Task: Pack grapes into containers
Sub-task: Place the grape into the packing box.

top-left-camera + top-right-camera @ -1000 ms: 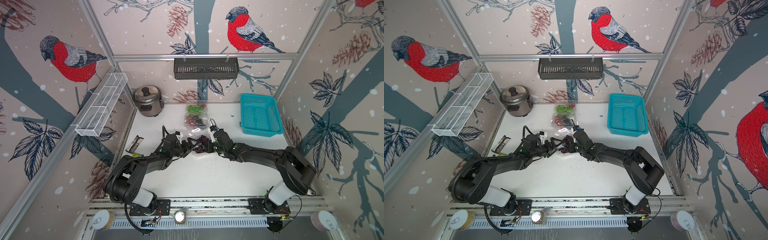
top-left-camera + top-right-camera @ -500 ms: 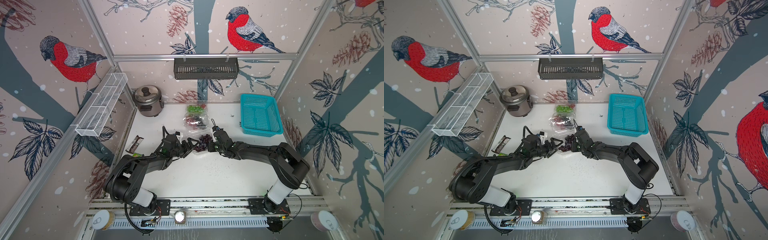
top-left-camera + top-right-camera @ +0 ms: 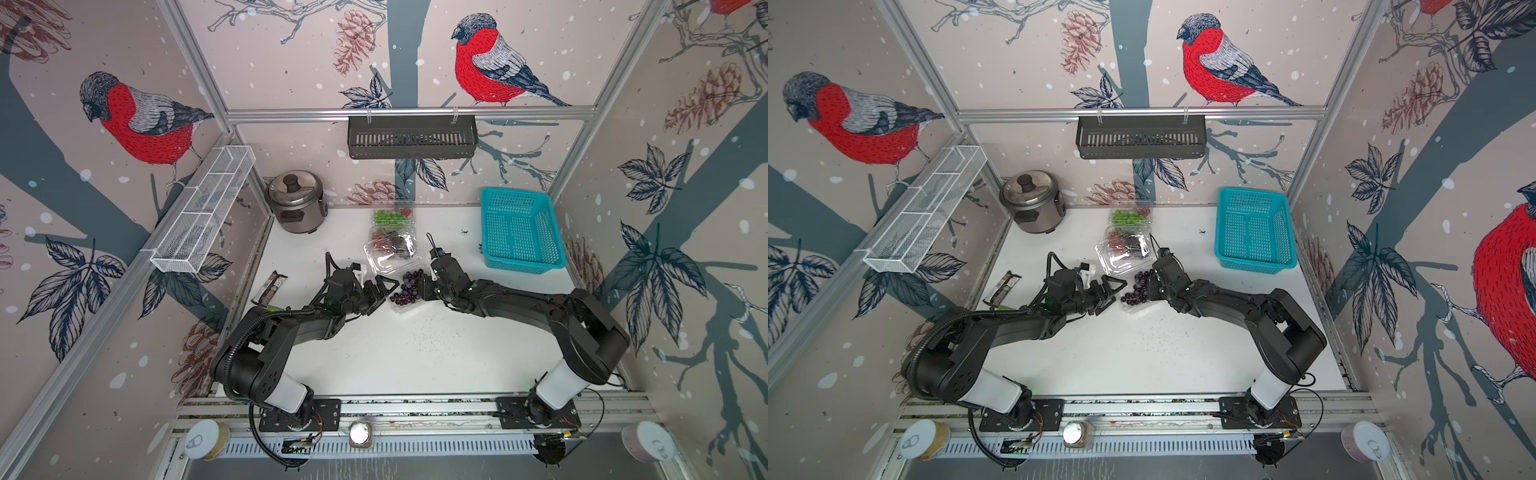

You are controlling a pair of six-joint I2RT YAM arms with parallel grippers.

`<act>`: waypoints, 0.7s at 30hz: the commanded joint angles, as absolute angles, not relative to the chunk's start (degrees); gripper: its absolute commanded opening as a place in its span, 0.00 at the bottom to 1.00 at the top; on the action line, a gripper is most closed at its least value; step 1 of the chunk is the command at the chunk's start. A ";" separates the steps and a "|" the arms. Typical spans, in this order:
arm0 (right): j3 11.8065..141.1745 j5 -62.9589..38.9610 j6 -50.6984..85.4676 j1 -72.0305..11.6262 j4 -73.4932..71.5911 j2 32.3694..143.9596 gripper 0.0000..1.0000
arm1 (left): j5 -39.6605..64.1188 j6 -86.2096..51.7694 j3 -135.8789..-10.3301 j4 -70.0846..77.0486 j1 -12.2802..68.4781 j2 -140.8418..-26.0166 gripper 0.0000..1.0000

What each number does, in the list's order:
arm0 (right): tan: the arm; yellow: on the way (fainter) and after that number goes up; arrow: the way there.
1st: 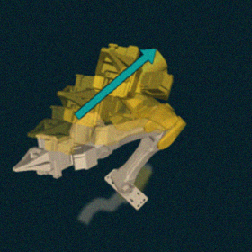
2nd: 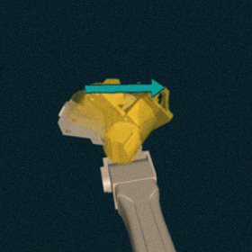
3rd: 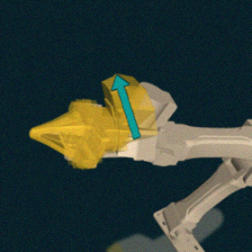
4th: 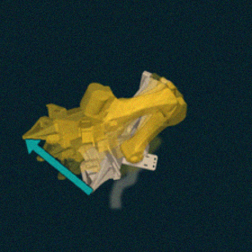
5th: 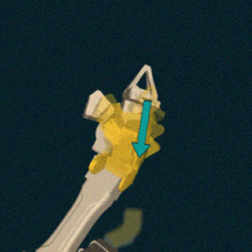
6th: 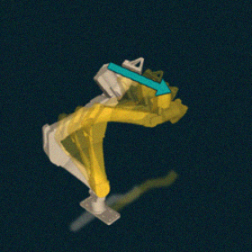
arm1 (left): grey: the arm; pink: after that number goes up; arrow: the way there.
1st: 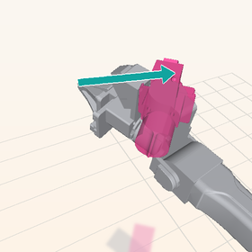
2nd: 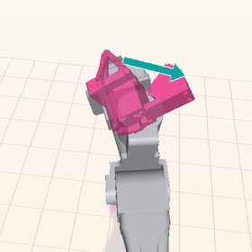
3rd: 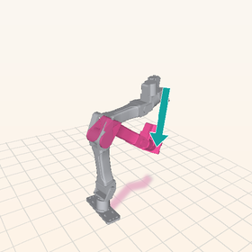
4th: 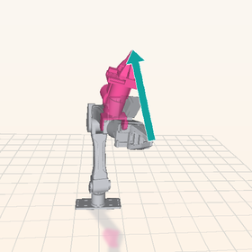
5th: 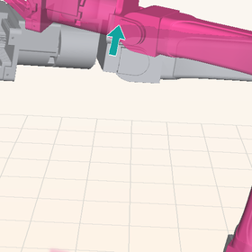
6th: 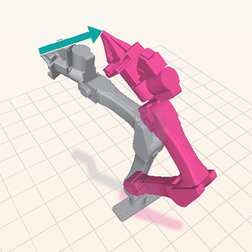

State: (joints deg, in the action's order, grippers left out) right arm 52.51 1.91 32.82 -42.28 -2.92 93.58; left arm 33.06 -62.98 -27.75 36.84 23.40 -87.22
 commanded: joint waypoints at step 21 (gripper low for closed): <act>48.39 -9.18 34.83 -38.89 -11.61 88.75 0.79 | 33.45 -62.23 -28.57 38.64 23.47 -87.91 0.97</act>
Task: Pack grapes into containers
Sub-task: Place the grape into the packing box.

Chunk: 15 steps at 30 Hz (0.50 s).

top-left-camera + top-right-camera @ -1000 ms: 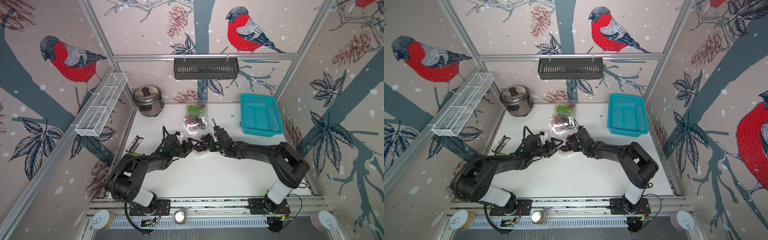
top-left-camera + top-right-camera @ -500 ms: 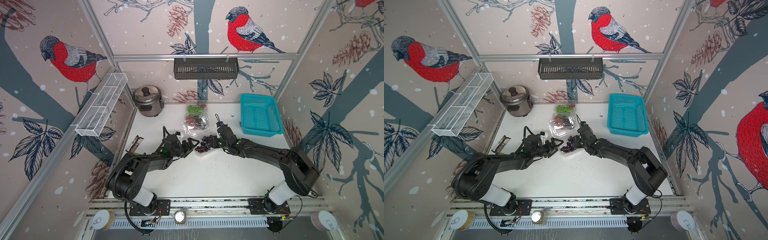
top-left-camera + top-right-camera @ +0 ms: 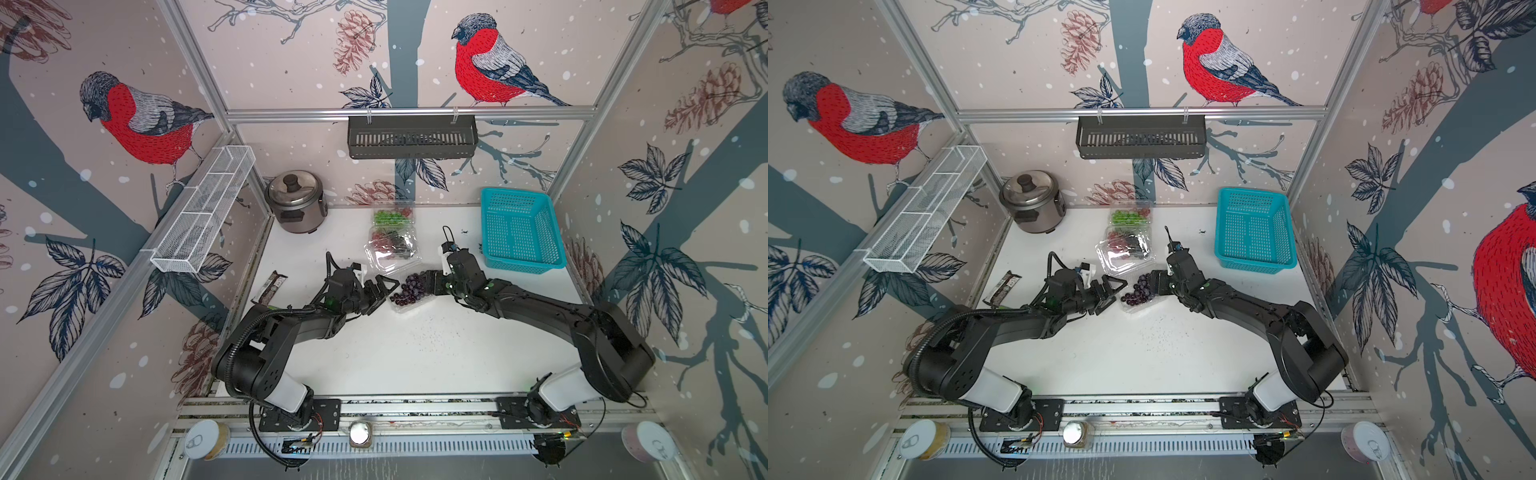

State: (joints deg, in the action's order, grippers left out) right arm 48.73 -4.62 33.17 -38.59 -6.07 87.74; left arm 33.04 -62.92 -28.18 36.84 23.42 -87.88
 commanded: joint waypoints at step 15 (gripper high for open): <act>47.56 -9.71 36.22 -40.17 -13.71 92.66 0.99 | 33.68 -61.02 -28.56 37.05 22.69 -87.51 0.97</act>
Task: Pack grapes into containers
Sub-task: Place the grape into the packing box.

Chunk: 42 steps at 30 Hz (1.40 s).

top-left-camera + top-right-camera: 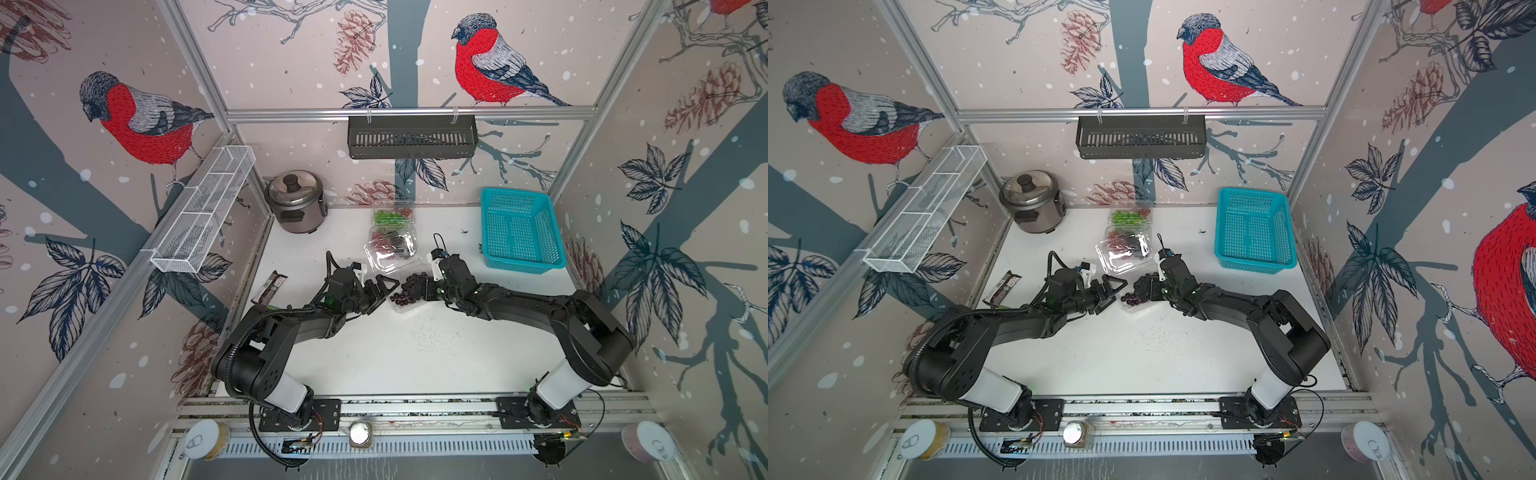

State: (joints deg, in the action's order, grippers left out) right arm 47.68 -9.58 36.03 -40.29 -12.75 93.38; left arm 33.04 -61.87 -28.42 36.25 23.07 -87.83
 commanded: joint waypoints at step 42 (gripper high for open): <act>34.70 -17.89 43.54 -36.28 -28.11 89.87 1.00 | 32.32 -49.87 -48.88 30.35 15.14 -98.43 0.97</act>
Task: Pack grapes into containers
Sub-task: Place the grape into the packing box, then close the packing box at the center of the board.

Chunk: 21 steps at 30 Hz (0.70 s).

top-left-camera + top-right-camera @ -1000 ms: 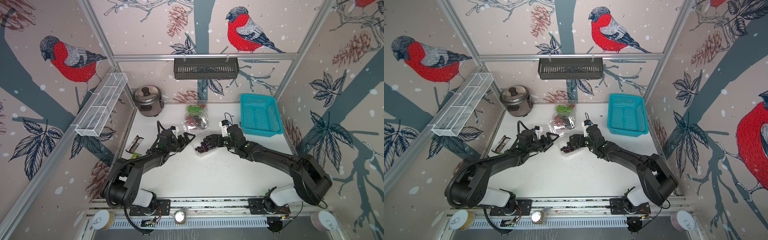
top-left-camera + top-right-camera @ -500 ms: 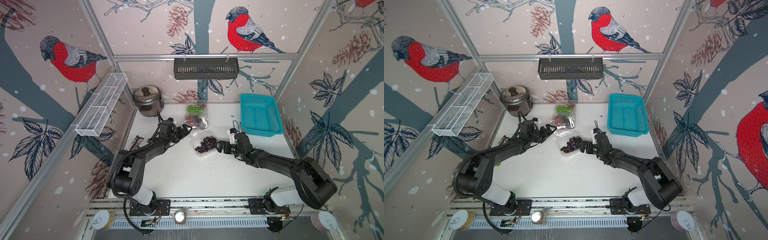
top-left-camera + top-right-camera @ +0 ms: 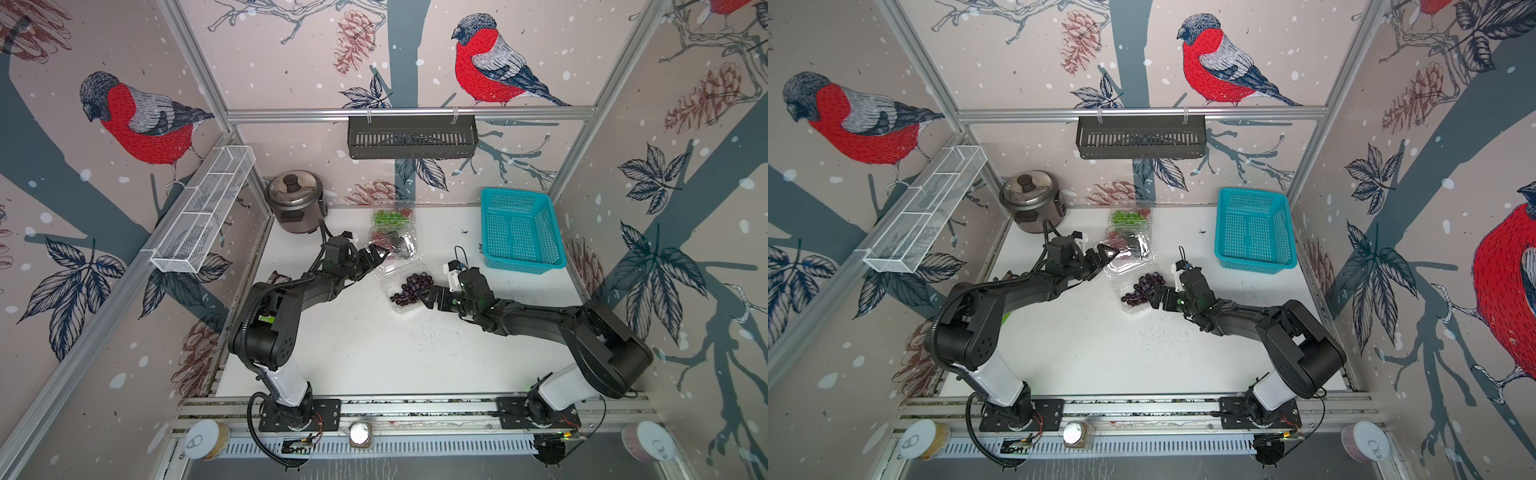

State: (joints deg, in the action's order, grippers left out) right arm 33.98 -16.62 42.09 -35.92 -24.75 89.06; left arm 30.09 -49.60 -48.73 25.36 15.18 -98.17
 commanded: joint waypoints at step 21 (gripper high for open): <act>37.83 -17.71 46.24 -37.49 -30.60 94.17 1.00 | 31.93 -46.34 -48.99 26.72 16.84 -91.82 0.97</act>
